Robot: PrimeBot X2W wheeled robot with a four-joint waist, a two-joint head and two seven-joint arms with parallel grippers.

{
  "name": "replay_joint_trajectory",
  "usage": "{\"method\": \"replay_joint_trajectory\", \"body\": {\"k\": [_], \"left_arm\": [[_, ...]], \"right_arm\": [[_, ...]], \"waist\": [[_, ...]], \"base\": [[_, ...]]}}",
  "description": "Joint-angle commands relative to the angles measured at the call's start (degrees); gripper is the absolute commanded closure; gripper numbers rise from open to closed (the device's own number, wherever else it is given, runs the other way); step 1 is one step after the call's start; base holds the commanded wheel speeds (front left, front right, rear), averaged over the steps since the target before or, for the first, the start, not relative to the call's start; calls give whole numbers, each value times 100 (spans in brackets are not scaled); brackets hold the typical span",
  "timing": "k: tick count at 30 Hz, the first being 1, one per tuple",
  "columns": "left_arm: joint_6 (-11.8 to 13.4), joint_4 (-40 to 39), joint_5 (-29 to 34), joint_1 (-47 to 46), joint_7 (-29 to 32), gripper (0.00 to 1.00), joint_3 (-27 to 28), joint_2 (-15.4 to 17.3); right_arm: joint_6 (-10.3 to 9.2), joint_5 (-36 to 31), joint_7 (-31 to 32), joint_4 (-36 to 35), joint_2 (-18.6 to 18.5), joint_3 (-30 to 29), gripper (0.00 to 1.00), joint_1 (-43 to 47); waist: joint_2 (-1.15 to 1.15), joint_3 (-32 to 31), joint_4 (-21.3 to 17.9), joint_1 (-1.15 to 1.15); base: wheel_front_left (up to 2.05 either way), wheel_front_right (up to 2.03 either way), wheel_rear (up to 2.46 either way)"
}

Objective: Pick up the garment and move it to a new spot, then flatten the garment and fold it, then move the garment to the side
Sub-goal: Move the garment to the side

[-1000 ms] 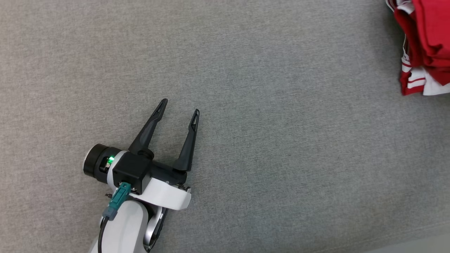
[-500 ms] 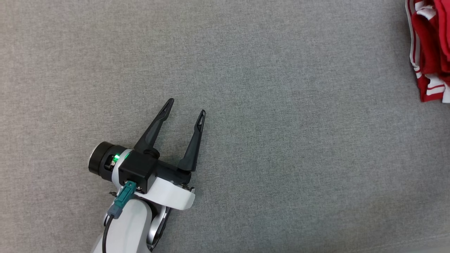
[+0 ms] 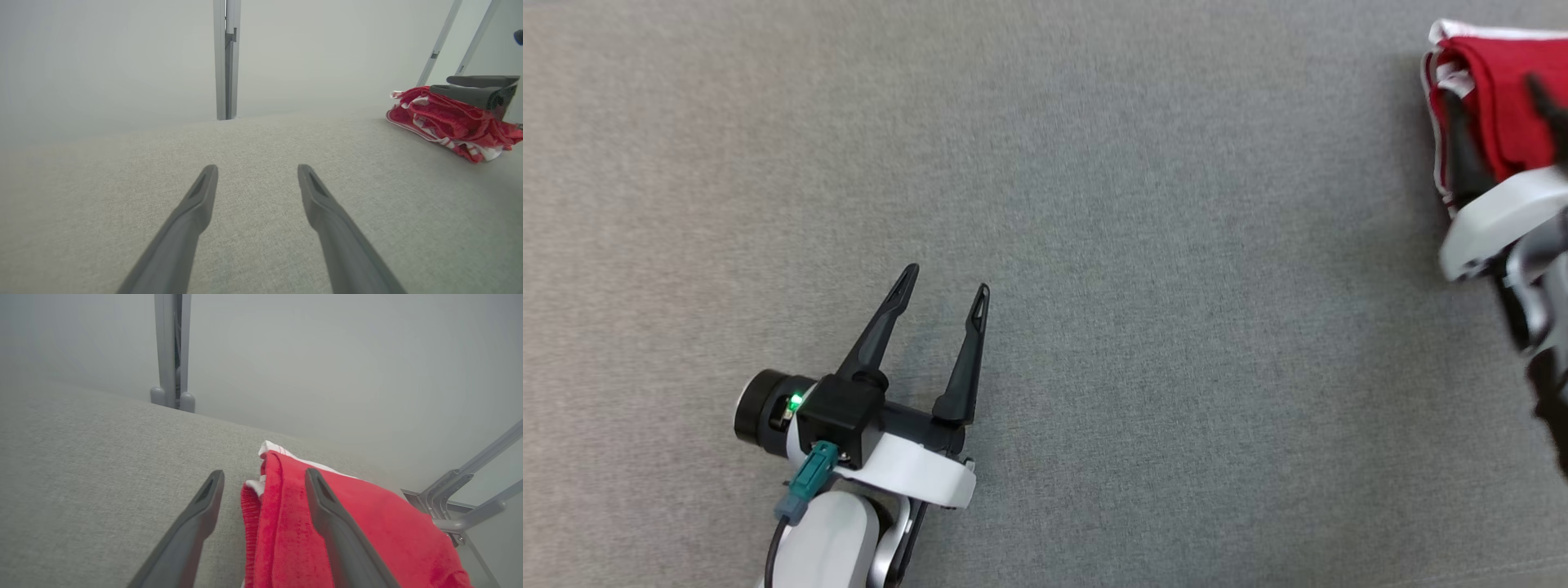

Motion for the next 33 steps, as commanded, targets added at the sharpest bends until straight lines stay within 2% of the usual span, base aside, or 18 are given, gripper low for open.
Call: {"method": "replay_joint_trajectory", "body": {"k": [1, 6, 9, 13, 16, 18, 22, 25, 30, 32, 33], "left_arm": [[45, -5, -51, 60, -11, 0, 7, 19], [249, 22, -386, 238, -11, 0, -1, 15], [394, 54, -602, 371, -11, 0, 79, 15], [567, -63, -847, 538, -11, 0, 353, 15], [614, -150, -913, 664, -11, 0, 505, 13], [623, -166, -959, 871, -11, 0, 630, 17], [674, -242, -1054, 1188, -10, 0, 837, 16], [574, -304, -1182, 1480, -11, 0, 937, 13], [419, -343, -1044, 1780, -11, 0, 1077, 15], [309, -363, -928, 1934, -11, 0, 1178, 15], [309, -363, -928, 1934, -11, 0, 1178, 15]], "right_arm": [[-1, 48, -21, -67, 24, 52, 0, 116], [-1, 318, -21, -441, 347, 454, 0, 507], [-1, 478, -21, -746, 478, 495, 0, 774], [-1, 574, -21, -1292, 685, 200, 0, 1312], [-1, 498, -20, -1664, 944, -118, 0, 1882], [-1, 479, -21, -1947, 1249, -506, 0, 2511], [-1, 316, -21, -2319, 1519, -779, 0, 3278], [-1, 220, -21, -2653, 1595, -806, 0, 3829], [-1, 185, -20, -3322, 1640, -899, 0, 4469], [-1, 121, -20, -3819, 1646, -1021, 0, 4826], [-1, 121, -20, -3819, 1646, -1021, 0, 4826]], "waist": [[0, -216, 76, 0], [0, -606, 257, 0], [0, -843, 360, 0], [0, -1147, 453, 0], [0, -1373, 506, 0], [0, -1662, 548, 0], [0, -1997, 562, 0], [0, -2256, 579, 0], [0, -2462, 639, 0], [0, -2574, 669, 0], [0, -2574, 669, 0]], "base": [[0, 0, 0], [0, 0, 0], [0, 0, 0], [0, 0, 0], [0, 0, 0], [0, 0, 0], [0, 0, 0], [0, 0, 0], [0, 0, 0], [0, 0, 0], [0, 0, 0]]}}
